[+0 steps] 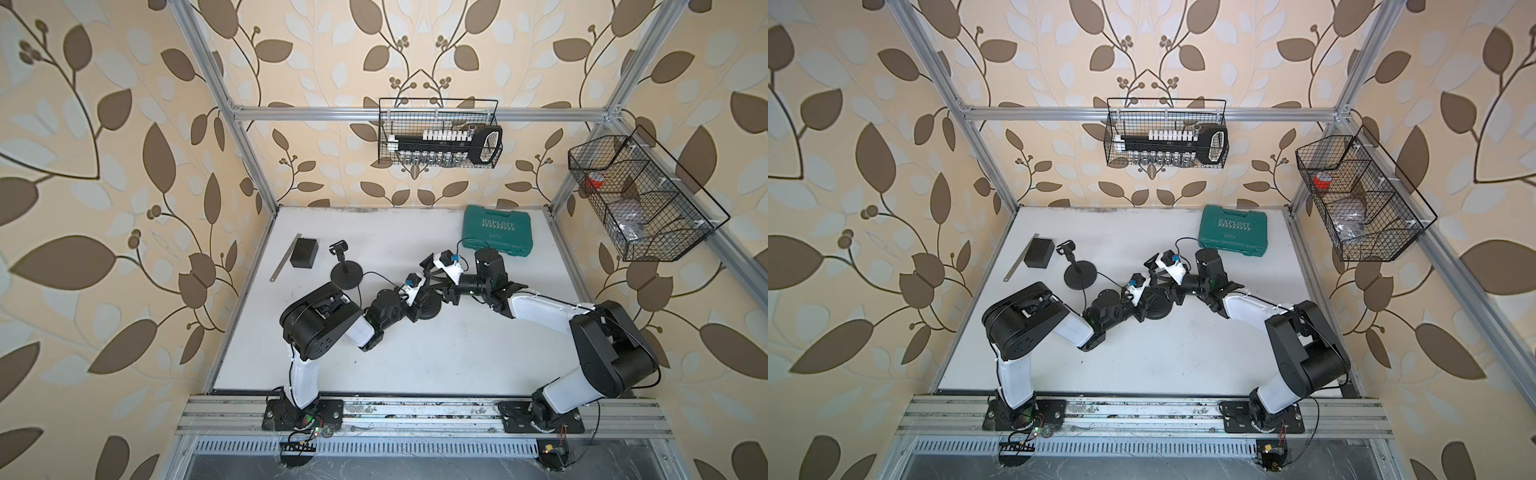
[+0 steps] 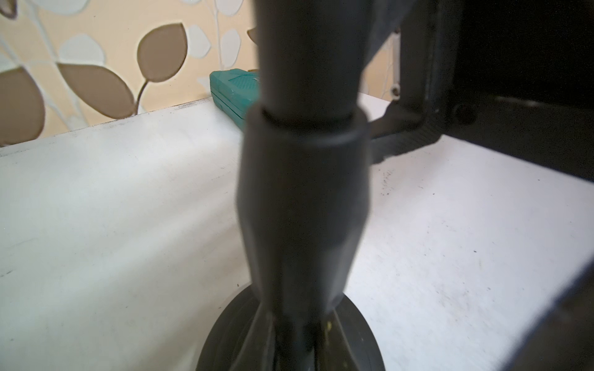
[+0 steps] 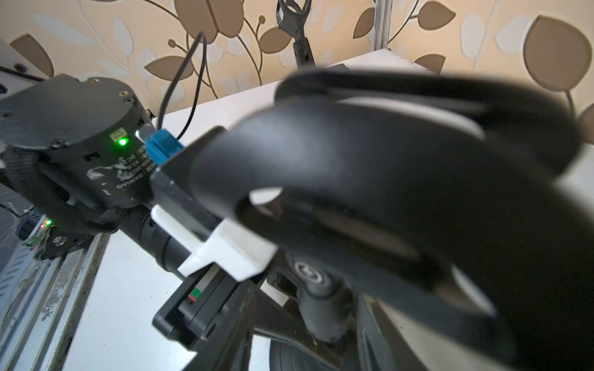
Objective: Assemble a microphone stand
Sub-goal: Screw the microphone stand pole into the microphone stand base.
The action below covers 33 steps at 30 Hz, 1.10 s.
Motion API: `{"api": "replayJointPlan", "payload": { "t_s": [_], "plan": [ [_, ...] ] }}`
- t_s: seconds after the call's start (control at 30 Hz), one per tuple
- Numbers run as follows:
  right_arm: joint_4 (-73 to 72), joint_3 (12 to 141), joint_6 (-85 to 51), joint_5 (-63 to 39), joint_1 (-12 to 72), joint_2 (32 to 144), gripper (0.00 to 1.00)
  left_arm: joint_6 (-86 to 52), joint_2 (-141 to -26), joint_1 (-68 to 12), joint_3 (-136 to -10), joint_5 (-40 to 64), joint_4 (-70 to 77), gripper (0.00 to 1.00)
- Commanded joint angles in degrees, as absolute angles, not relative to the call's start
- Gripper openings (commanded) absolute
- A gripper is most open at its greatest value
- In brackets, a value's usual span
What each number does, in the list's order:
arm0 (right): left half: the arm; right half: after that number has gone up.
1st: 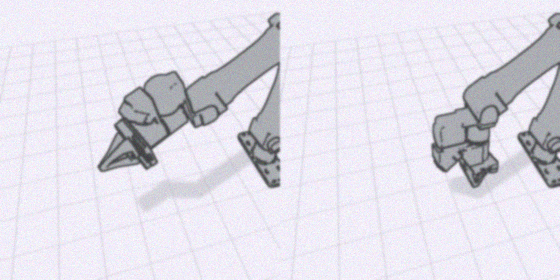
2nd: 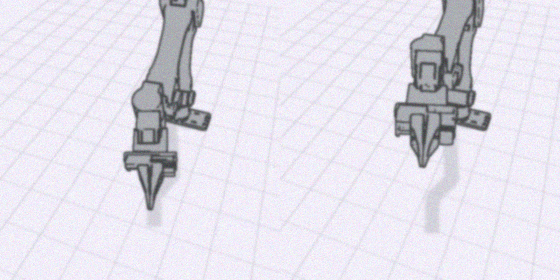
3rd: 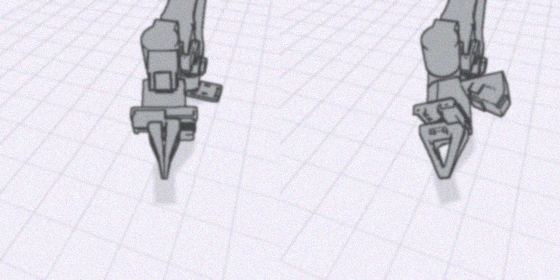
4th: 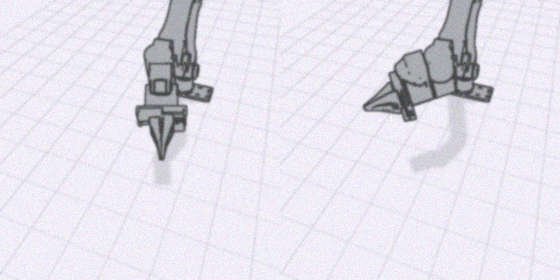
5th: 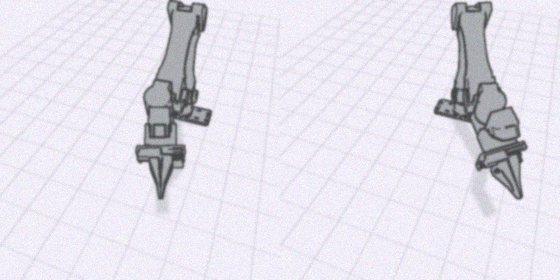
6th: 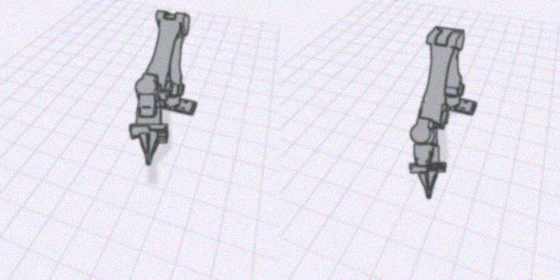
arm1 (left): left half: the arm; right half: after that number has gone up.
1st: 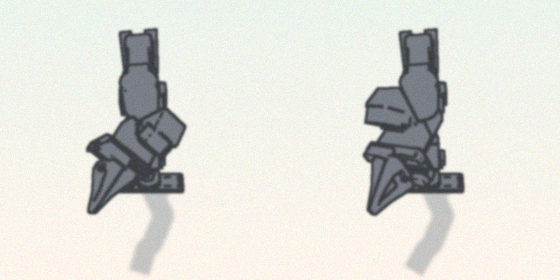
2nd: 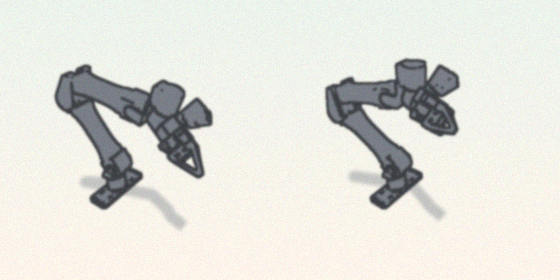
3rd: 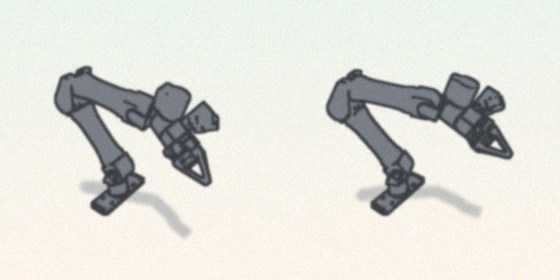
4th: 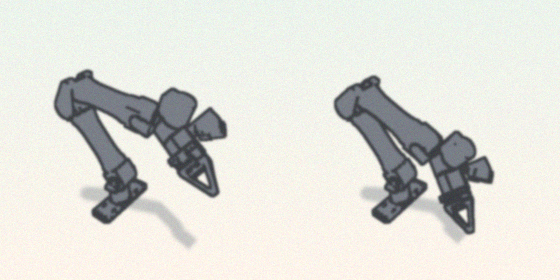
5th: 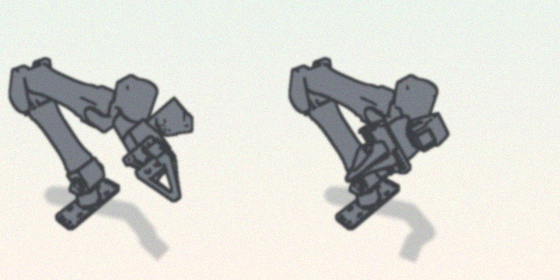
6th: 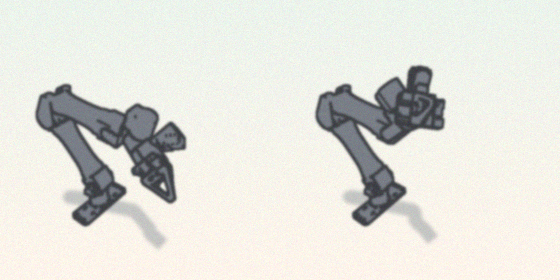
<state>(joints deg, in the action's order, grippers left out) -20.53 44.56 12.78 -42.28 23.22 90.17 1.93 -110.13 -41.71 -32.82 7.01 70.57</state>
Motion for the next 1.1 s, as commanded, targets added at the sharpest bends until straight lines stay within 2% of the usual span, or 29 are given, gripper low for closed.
{"api": "replayJointPlan", "payload": {
  "t_s": [0.0,0.17,0.33,0.47,0.57,0.67,0.73,1.07],
  "plan": [
    [-19.8,46.9,12.8,-43.9,23.2,92.0,0.41,1.0,-111.4,-42.2,-33.3,7.7,67.0,0.15],
    [-21.5,46.4,12.2,-44.1,23.1,92.4,0.28,1.0,-111.5,-42.2,-33.4,7.9,66.5,0.16],
    [-24.4,44.8,10.3,-43.6,23.3,92.9,0.10,1.0,-111.7,-42.2,-33.6,8.0,66.4,0.16],
    [-30.1,40.2,8.0,-38.4,24.7,92.3,0.00,1.1,-111.6,-42.2,-33.6,7.7,66.3,0.16],
    [-31.9,37.0,7.1,-28.0,27.9,91.3,0.00,0.7,-111.4,-42.2,-33.4,7.8,66.6,0.19],
    [-34.4,33.7,4.3,-16.8,31.0,90.2,0.00,-0.5,-110.7,-42.2,-32.8,7.3,67.9,0.36],
    [-35.9,31.6,2.6,-9.4,33.4,89.2,0.00,-1.0,-110.0,-42.2,-32.3,7.3,69.0,0.42],
    [-36.0,28.5,-4.4,18.5,47.2,88.8,0.00,-1.6,-105.8,-42.2,-30.8,6.0,69.8,0.41]
  ]
}}
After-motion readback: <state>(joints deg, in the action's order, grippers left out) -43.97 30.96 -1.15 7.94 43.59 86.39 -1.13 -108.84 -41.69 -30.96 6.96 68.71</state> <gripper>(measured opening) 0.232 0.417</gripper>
